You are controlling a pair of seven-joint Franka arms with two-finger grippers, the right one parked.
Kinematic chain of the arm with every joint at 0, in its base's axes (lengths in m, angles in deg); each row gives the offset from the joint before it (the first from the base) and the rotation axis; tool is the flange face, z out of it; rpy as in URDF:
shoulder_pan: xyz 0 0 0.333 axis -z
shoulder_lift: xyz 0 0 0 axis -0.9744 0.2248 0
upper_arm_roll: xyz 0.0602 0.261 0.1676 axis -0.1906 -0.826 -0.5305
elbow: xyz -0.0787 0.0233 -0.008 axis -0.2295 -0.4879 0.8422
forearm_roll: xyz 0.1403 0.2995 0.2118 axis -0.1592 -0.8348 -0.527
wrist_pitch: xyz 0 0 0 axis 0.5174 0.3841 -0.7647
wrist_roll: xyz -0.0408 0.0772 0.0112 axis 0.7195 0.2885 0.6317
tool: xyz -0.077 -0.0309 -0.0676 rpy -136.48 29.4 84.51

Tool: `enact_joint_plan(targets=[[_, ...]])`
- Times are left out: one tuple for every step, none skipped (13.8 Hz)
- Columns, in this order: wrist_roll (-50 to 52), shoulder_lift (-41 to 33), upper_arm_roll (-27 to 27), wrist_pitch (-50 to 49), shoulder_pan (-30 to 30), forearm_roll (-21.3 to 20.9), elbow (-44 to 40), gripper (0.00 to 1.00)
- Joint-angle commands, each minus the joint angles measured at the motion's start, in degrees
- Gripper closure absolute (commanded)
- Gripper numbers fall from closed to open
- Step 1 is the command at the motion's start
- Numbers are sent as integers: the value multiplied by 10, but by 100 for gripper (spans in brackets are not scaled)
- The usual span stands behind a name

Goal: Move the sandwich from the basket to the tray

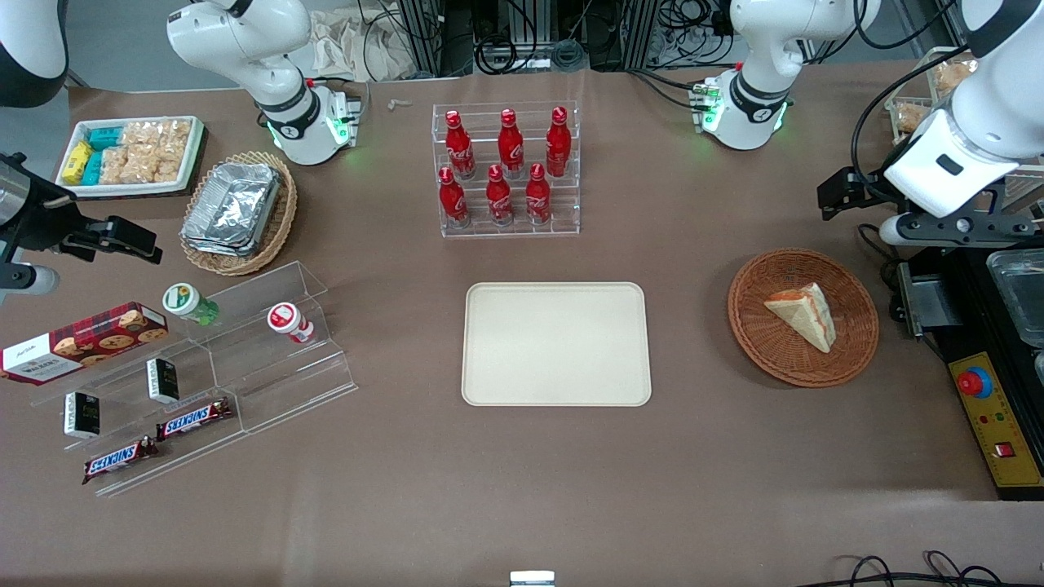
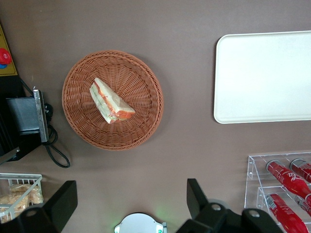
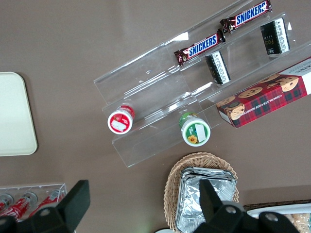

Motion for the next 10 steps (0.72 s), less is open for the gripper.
enact_joint_plan(targets=[[8, -3, 1, -8, -1, 1, -10, 0], [9, -1, 0, -8, -1, 4, -11, 0], [9, -1, -1, -8, -3, 5, -11, 0], [11, -1, -1, -8, -3, 1, -11, 0], [12, 1, -1, -8, -3, -5, -10, 0], [20, 4, -2, -8, -5, 0, -11, 0], [34, 4, -5, -4, -8, 0, -10, 0], [38, 3, -14, -4, -8, -5, -6, 0], [47, -1, -20, -6, -8, -7, -1, 0], [69, 2, -28, -6, -8, -4, 0, 0]])
